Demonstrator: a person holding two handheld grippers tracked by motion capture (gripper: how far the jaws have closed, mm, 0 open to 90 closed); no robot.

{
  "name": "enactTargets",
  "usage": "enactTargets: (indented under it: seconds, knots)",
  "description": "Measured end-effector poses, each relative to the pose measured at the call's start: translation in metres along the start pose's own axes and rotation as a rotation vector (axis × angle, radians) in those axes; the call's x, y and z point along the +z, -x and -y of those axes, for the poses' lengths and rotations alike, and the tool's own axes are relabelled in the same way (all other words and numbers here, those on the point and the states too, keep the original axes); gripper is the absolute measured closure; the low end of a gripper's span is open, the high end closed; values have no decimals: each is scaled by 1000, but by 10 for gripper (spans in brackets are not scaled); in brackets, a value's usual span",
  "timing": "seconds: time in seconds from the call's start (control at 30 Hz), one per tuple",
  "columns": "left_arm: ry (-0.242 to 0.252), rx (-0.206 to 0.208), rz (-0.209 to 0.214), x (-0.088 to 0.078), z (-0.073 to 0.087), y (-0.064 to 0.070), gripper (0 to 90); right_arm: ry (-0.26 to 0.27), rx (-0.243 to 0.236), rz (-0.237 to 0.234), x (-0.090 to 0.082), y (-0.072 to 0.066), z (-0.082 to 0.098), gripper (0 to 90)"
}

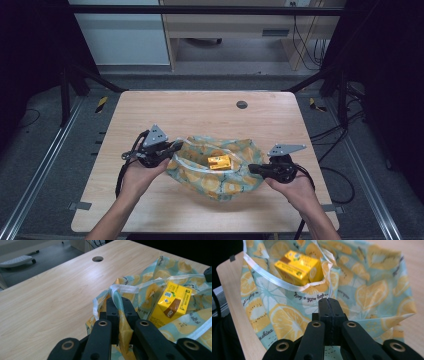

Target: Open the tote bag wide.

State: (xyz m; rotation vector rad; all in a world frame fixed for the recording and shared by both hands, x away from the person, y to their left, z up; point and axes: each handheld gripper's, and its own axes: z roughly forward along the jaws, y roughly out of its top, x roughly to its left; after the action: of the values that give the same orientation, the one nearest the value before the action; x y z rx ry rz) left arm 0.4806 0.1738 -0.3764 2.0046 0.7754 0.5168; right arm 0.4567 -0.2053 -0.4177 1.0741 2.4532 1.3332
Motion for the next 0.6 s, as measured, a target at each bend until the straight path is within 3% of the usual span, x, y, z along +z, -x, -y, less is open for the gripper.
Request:
enactTargets:
  seconds: [0.2,0.4,0.6]
  knots:
    - [55,-18,5,-11,-4,-1,869,88,-30,13,-17,-9,-7,900]
    - [74,-17,30,-27,-1,1,870,100,-65,-2,-31,-25,-1,900]
    - [49,4,64,-35,13,10,875,82,-96,-19,-33,-38,8,900]
